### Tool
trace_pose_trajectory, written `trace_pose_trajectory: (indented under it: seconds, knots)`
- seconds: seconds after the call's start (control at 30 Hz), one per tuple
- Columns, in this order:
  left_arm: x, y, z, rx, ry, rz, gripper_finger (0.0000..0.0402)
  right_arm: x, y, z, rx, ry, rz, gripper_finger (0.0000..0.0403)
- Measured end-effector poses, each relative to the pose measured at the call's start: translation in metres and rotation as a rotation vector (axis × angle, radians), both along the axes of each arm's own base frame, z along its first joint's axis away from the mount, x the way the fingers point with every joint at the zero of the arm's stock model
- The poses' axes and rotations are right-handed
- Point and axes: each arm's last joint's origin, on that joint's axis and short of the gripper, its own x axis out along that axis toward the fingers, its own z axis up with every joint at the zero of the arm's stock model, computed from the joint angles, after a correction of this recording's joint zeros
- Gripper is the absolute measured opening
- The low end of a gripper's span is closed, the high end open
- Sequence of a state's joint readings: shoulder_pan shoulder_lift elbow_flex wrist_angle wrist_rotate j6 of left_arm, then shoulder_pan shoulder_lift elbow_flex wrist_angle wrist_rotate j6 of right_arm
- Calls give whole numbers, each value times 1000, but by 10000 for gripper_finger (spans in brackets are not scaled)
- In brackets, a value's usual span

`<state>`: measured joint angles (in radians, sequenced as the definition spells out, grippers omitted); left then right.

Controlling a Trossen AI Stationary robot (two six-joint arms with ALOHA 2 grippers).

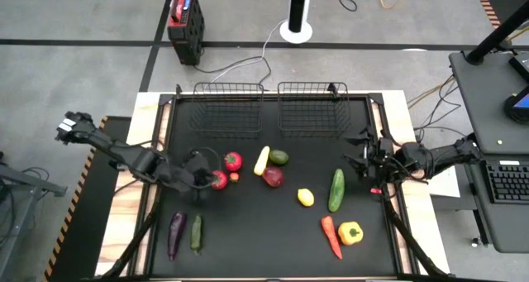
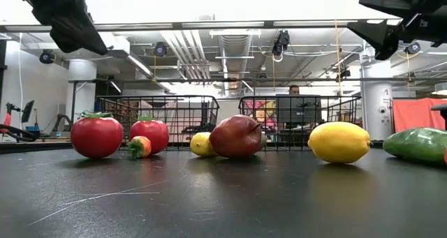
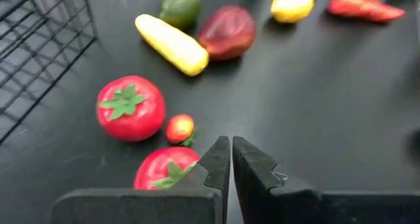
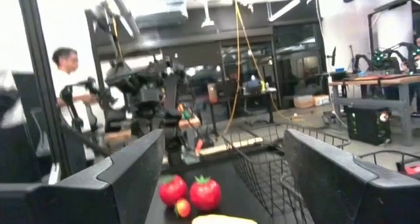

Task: Sort produce into baskets
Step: Put the bottom tomato into the left wire basket

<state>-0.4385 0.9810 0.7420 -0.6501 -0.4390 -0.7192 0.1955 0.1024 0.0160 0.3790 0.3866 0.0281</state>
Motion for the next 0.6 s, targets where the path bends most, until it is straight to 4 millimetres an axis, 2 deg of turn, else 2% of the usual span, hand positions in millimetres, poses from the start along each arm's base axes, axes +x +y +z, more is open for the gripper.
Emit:
trace_pose_trajectory:
  seconds: [0.2,0.37,0.5,0.6]
  knots:
    - [12,-5,-14,64,93,14,64,8,1,10,8,91,-1,304]
    - [18,-8,-27,107,174,17,145,25,5,20,-22,195,-4,304]
    - [22,-8,-35,172,198,58,215,43,8,26,-104,344,-12,304]
    - [24,-9,-37,198,222,41,258,50,10,38,-56,409,-4,304]
